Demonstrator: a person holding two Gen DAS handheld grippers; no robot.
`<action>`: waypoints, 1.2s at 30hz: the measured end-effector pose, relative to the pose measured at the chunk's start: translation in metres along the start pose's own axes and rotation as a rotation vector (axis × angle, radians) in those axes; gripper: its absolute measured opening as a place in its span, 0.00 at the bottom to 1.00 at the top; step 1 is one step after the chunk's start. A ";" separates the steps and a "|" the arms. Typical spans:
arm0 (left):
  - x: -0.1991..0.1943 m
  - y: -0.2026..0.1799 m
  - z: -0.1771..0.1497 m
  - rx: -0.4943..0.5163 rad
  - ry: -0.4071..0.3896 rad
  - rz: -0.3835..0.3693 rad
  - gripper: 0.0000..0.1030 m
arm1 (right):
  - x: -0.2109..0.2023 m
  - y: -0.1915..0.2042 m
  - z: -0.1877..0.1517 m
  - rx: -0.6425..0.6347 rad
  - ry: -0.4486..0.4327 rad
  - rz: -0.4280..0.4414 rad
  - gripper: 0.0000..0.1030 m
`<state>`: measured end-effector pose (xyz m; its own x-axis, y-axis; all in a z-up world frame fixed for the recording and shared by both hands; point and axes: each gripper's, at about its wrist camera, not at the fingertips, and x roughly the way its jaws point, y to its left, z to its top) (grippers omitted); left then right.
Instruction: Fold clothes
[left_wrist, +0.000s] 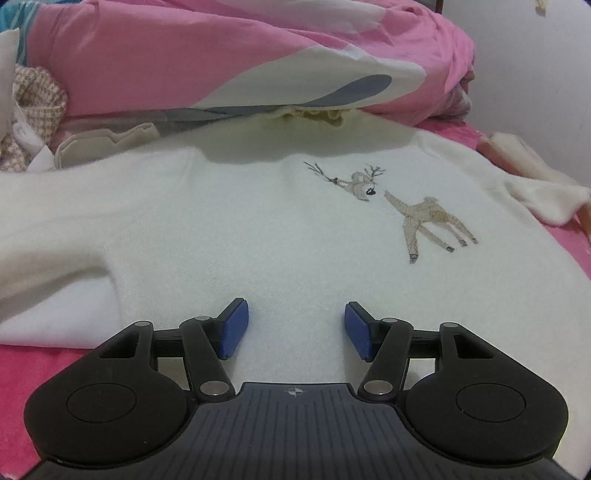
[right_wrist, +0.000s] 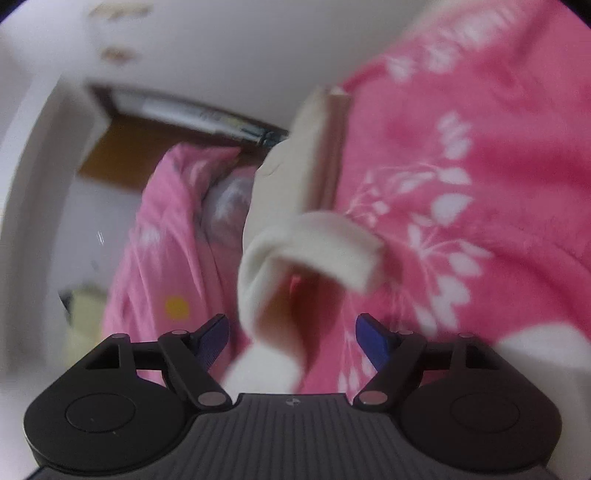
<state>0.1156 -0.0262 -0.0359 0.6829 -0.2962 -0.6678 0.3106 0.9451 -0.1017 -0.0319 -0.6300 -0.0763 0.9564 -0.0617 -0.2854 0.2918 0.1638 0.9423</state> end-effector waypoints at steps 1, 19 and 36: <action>0.000 -0.001 0.000 0.001 -0.002 0.003 0.58 | 0.004 -0.004 0.005 0.038 -0.005 0.018 0.76; 0.006 -0.001 -0.008 -0.014 -0.057 -0.003 0.65 | 0.044 0.025 0.042 0.104 -0.212 -0.041 0.24; 0.006 0.001 -0.012 -0.031 -0.078 -0.017 0.66 | 0.073 0.247 -0.039 -0.481 -0.005 0.205 0.09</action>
<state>0.1120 -0.0253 -0.0495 0.7274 -0.3209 -0.6066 0.3026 0.9433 -0.1363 0.1107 -0.5562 0.1284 0.9948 0.0150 -0.1012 0.0714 0.6069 0.7916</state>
